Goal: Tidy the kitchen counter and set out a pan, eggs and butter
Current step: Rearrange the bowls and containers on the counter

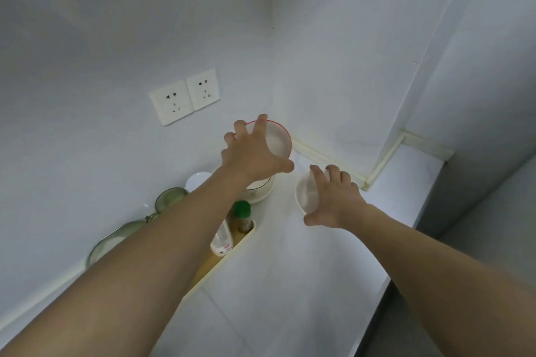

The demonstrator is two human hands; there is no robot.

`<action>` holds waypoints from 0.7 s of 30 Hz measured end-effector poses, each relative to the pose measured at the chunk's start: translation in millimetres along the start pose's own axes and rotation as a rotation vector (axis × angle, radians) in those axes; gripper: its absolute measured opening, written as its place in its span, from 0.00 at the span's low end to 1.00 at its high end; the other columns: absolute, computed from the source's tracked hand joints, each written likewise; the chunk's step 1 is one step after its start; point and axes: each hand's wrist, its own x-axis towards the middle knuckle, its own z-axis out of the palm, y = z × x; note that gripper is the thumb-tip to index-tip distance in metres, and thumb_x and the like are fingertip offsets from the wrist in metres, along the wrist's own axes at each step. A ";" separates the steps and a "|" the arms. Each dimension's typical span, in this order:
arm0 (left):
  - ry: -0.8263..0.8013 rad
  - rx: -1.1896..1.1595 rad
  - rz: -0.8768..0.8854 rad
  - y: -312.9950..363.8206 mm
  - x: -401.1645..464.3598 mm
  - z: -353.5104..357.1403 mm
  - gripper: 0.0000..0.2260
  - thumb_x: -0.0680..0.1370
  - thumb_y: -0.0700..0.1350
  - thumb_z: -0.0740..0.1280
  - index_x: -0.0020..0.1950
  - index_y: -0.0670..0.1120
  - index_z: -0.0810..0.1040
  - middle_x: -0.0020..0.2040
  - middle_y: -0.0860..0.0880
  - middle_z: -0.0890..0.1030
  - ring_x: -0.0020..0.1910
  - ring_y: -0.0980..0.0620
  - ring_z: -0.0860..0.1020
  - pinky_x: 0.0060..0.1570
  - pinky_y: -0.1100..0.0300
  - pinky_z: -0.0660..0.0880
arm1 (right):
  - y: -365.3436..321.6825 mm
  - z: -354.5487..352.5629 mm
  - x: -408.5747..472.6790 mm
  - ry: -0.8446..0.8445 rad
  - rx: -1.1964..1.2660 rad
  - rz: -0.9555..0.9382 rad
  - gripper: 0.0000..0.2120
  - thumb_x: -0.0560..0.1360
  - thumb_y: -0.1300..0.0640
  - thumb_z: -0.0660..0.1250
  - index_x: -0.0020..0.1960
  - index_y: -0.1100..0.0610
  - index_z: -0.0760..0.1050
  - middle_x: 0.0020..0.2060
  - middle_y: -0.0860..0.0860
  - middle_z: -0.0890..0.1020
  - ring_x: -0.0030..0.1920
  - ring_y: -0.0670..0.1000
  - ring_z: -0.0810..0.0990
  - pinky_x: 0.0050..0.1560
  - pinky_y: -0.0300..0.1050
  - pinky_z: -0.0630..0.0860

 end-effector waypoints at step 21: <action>-0.155 -0.009 -0.512 -15.3 141.3 120.6 0.46 0.60 0.59 0.76 0.72 0.51 0.57 0.64 0.41 0.62 0.64 0.36 0.63 0.56 0.43 0.68 | 35.1 48.3 119.2 -0.112 0.059 -0.040 0.56 0.59 0.39 0.74 0.76 0.49 0.44 0.69 0.56 0.56 0.67 0.60 0.59 0.64 0.54 0.64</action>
